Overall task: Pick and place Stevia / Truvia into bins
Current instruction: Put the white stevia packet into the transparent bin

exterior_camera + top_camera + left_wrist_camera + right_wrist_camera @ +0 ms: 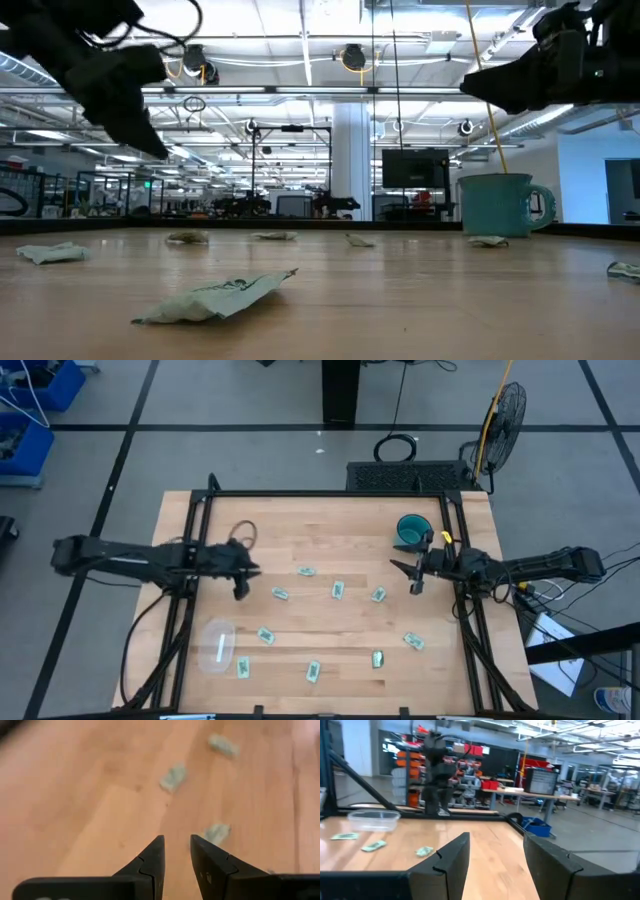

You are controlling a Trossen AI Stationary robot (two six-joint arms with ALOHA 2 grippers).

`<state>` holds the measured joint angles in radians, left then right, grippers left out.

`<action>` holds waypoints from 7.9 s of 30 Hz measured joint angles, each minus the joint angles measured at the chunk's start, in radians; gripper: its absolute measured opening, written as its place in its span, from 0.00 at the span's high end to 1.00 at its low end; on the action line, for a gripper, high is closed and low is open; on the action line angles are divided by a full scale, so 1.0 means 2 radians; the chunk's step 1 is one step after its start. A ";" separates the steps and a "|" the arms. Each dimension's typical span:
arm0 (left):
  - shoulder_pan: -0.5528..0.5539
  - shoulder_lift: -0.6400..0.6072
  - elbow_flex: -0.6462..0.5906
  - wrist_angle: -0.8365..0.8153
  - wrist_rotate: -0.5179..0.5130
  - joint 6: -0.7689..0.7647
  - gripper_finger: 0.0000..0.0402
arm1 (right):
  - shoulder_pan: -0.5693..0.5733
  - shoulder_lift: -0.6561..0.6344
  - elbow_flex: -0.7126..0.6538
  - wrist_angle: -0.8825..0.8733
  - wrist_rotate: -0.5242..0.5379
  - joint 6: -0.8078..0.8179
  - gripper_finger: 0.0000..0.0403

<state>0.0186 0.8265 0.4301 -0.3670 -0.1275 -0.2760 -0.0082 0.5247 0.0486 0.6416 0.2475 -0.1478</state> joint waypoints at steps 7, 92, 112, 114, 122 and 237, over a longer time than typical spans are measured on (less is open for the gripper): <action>-0.049 0.120 0.000 0.136 0.039 0.075 0.75 | 0.000 0.011 0.000 -0.003 0.009 -0.011 0.55; -0.151 0.121 -0.001 0.180 -0.033 -0.040 0.96 | 0.000 0.025 0.000 -0.020 0.007 0.002 0.55; -0.374 -0.007 -0.001 -0.043 0.061 -0.476 0.97 | 0.000 0.025 0.000 -0.020 0.008 -0.024 0.55; -0.381 0.002 -0.001 -0.045 0.065 -0.489 0.98 | 0.000 0.025 0.000 -0.020 0.008 -0.025 0.55; -0.406 0.045 0.000 -0.092 0.116 -0.570 0.95 | 0.000 0.025 0.000 -0.020 0.008 -0.026 0.55; -0.055 0.207 0.210 0.085 -0.172 0.187 0.66 | 0.003 0.450 0.090 -0.061 -0.152 0.010 0.52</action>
<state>-0.0917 1.2407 0.8501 -0.1970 -0.4724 0.0974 -0.0023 1.4242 0.2291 0.5203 -0.0574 -0.1279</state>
